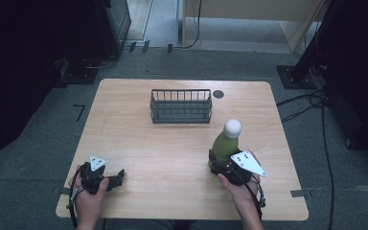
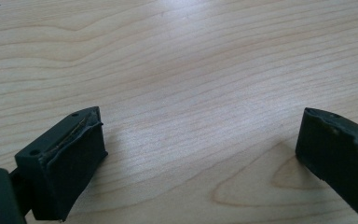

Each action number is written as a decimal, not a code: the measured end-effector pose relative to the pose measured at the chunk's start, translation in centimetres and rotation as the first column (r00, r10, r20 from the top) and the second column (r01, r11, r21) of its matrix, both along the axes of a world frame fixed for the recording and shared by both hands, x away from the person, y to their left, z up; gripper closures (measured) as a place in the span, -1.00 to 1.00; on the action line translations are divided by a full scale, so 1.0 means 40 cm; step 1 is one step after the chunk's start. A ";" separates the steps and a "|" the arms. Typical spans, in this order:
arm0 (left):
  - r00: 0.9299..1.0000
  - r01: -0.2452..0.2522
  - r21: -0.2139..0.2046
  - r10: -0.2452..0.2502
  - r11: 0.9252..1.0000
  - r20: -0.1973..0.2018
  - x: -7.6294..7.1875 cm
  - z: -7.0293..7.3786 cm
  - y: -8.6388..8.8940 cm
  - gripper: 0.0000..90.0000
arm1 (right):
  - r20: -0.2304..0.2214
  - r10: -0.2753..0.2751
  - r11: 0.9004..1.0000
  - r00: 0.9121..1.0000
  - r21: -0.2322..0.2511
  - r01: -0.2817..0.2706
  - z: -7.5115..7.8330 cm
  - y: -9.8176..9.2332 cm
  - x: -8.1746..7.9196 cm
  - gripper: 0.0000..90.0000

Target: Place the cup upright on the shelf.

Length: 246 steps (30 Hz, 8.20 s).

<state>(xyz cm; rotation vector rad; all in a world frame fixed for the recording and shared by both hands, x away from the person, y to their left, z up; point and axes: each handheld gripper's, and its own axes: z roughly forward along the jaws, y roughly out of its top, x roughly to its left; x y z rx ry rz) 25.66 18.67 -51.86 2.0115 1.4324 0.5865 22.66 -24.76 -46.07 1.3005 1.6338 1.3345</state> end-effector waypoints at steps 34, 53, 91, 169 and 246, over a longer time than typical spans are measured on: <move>1.000 0.001 -0.001 -0.001 1.000 -0.001 0.000 0.000 0.000 -0.97 | 0.029 0.014 1.000 0.999 -0.010 -0.014 0.080 0.098 0.166 -0.56; 1.000 -0.001 -0.004 0.001 1.000 0.000 0.000 0.000 0.000 -0.97 | 0.045 0.017 1.000 0.999 -0.023 -0.016 0.160 0.138 0.278 -0.56; 1.000 0.000 -0.003 0.000 1.000 -0.002 0.000 0.000 0.000 -0.97 | 0.041 -0.050 0.999 0.998 -0.008 0.051 0.223 0.158 0.494 -0.56; 1.000 -0.001 -0.001 0.001 1.000 -0.001 0.000 0.000 0.000 -0.97 | -0.077 -0.030 0.999 0.997 0.028 0.033 0.091 0.032 0.446 -1.00; 1.000 0.000 0.001 0.000 1.000 -0.001 0.000 0.000 0.000 -0.97 | -0.447 -0.315 0.947 0.837 -0.201 0.249 -0.165 -0.433 -0.065 -1.00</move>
